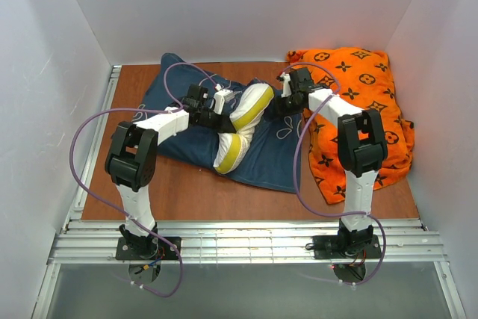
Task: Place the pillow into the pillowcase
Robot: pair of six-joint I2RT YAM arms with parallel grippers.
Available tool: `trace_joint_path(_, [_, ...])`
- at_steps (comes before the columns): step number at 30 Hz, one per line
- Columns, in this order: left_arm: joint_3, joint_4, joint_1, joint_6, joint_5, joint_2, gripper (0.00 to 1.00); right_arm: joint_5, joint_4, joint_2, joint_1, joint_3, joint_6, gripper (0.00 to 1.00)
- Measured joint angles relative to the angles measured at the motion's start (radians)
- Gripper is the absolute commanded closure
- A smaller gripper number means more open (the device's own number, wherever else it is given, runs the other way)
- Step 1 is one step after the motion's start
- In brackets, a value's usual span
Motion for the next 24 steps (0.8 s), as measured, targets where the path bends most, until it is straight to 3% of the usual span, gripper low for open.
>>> trace_joint_path(3, [-0.002, -0.007, 0.006, -0.002, 0.022, 0.000, 1.00, -0.021, 0.002, -0.005, -0.002, 0.017, 0.021, 0.44])
trace_joint_path(14, [-0.005, -0.032, 0.039, -0.025, 0.095, 0.000, 1.00, 0.019, -0.014, -0.003, 0.071, 0.055, 0.042, 0.50])
trace_joint_path(17, [-0.005, -0.042, 0.057, -0.034, 0.130, 0.000, 1.00, 0.034, -0.021, 0.042, 0.080, 0.080, 0.044, 0.45])
trace_joint_path(19, [-0.005, -0.048, 0.065, -0.037, 0.150, 0.000, 1.00, 0.046, -0.015, 0.072, 0.086, 0.089, 0.051, 0.34])
trace_joint_path(24, [-0.005, -0.050, 0.069, -0.039, 0.195, 0.004, 1.00, 0.109, 0.002, 0.129, 0.111, 0.119, 0.076, 0.34])
